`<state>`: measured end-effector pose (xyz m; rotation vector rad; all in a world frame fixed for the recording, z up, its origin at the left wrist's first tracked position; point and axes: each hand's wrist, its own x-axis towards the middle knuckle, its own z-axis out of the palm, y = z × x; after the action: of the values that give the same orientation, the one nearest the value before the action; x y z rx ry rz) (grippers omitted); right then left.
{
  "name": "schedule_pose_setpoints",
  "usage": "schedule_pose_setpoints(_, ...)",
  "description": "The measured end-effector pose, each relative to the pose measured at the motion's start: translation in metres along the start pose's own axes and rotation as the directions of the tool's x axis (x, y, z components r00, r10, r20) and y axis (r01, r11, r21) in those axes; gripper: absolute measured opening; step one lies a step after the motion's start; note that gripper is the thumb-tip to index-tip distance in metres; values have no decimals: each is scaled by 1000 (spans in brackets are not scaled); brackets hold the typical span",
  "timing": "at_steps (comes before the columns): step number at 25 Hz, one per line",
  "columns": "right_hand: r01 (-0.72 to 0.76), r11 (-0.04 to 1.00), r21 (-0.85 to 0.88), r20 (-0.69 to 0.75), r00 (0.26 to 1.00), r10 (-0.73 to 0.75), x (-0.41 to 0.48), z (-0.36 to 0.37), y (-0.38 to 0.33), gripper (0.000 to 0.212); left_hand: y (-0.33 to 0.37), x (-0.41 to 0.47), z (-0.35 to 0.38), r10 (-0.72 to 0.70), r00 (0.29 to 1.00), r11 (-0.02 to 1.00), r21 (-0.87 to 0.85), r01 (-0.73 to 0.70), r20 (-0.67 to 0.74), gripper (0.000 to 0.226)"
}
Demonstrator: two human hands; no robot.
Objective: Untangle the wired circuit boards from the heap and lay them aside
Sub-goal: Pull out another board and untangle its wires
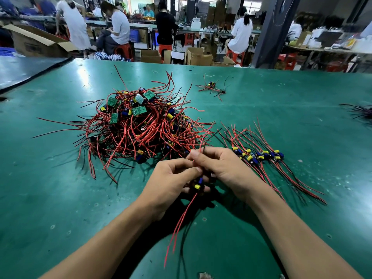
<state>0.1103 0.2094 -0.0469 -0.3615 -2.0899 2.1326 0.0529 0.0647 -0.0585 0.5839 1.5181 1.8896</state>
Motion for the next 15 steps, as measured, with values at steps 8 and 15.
schedule_pose_setpoints(8, 83, 996, -36, -128, 988, -87, 1, -7, 3, 23, 2, 1, -6, -71, 996, 997, 16, 70, 62, 7)
schedule_pose_setpoints(15, 178, 982, -66, -329, 925, -190, 10, -15, 4, 36, 2, 2, -3, -70, 993, 997, 18, 69, 97, 7)
